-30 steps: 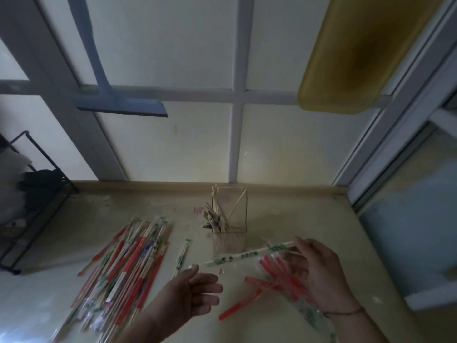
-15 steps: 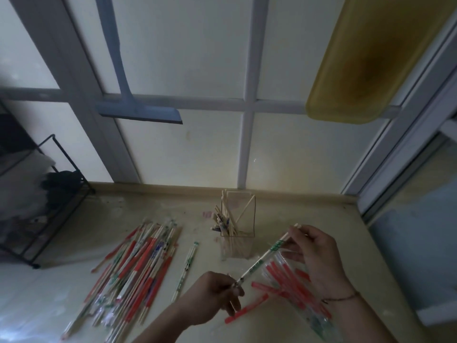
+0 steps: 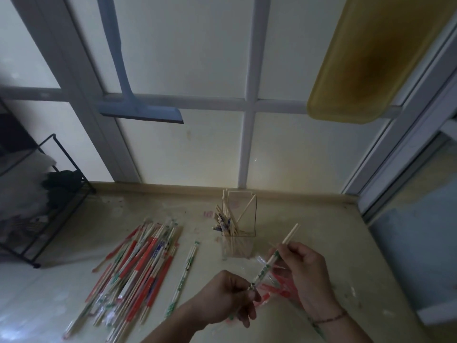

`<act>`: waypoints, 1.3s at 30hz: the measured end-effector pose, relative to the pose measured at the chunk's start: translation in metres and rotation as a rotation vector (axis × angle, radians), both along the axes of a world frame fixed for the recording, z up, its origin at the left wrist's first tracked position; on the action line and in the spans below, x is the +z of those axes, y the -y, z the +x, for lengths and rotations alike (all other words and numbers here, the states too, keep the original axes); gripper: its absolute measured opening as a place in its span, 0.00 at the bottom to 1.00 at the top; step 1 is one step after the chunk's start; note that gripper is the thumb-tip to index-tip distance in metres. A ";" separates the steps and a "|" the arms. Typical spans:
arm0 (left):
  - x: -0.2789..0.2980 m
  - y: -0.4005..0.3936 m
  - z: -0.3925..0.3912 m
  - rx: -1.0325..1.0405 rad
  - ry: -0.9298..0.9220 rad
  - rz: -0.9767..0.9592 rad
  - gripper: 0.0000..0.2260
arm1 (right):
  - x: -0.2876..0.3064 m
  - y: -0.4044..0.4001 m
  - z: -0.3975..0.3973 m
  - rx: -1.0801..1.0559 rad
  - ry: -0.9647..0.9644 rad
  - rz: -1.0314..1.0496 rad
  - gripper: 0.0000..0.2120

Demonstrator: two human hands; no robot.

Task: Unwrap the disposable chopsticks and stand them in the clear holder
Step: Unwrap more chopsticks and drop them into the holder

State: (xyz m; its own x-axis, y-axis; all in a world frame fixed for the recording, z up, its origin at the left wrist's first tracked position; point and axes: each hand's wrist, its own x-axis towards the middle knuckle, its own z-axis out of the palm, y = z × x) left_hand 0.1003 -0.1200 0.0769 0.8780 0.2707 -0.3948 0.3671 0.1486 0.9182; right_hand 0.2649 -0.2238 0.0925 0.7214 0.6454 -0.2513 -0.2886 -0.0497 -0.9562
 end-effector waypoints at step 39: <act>0.031 0.010 0.065 0.248 0.109 -0.002 0.16 | 0.055 0.026 0.108 -0.374 -0.149 0.189 0.09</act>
